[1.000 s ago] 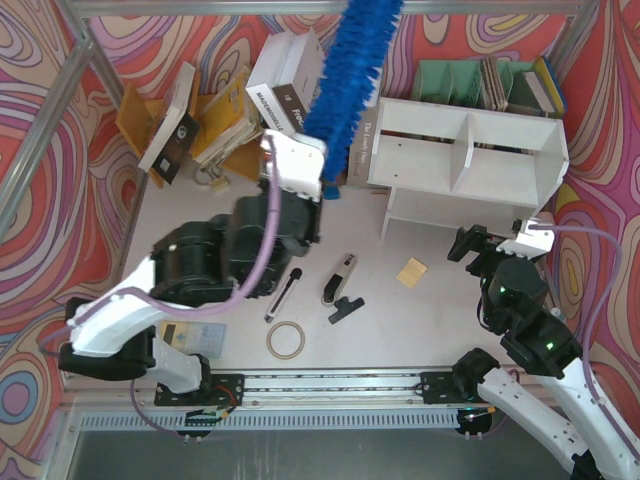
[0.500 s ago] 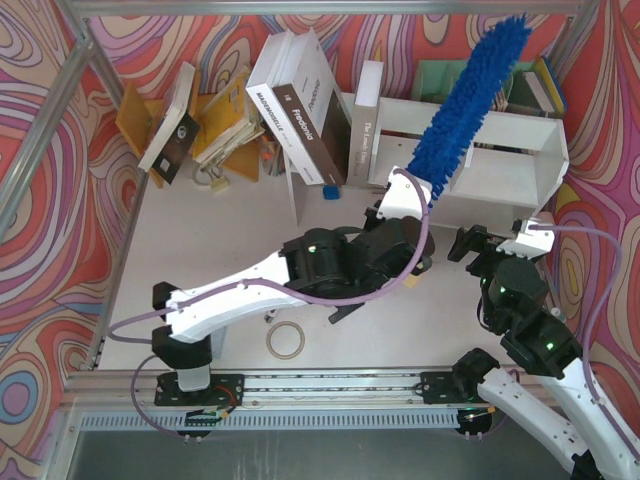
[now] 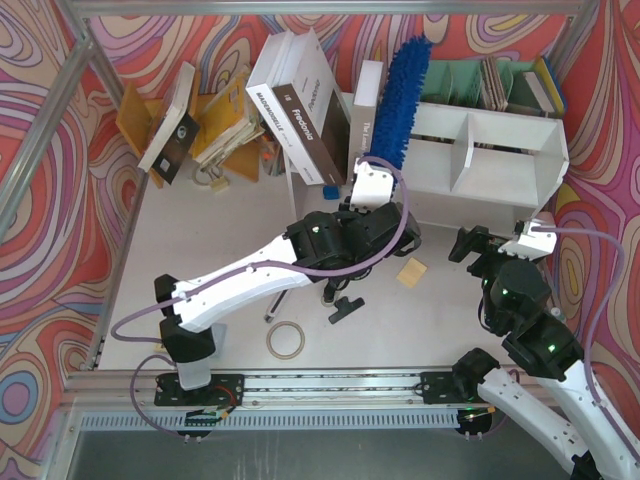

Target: Dust the bookshelf with a duster

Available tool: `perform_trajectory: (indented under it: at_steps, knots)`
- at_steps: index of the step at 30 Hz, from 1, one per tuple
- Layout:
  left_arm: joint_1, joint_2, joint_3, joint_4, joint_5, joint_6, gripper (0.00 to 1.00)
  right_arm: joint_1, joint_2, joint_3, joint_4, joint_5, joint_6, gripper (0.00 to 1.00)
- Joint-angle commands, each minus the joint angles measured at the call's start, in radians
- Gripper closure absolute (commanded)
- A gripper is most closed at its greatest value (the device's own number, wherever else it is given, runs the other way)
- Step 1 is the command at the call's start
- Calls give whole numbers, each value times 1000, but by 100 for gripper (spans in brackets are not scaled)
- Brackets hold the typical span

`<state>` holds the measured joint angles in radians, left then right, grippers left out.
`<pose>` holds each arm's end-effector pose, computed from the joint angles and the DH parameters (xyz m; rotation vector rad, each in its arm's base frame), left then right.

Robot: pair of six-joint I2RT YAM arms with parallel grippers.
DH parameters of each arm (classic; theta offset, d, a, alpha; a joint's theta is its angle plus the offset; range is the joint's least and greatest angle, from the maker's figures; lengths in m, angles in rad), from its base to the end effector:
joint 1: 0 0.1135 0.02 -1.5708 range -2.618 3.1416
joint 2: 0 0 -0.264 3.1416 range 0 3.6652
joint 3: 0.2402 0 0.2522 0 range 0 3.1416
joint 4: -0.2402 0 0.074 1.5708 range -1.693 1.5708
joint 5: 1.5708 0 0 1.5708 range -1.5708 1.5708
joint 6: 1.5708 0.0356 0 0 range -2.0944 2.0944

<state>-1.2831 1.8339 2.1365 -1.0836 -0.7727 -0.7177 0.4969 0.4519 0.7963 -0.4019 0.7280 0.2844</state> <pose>0.1303 -0.3528 0.4286 0.2417 2.0970 -0.2730 0.0932 0.0236 0.3622 0.3821 1.5678 0.0110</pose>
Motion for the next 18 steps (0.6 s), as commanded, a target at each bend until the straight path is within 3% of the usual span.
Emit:
perform_trajectory:
  at_steps: [1, 11, 18]
  knots:
    - [6, -92, -39, 5, -102, -53, 100, -3, -11, -5, 22, -5, -4, 18]
    - [32, -243, -123, 12, -248, -56, 100, -2, -14, -5, 23, -7, -3, 18]
    - [31, -335, -169, 157, -250, 69, 100, -3, -11, -5, 21, -9, -2, 18]
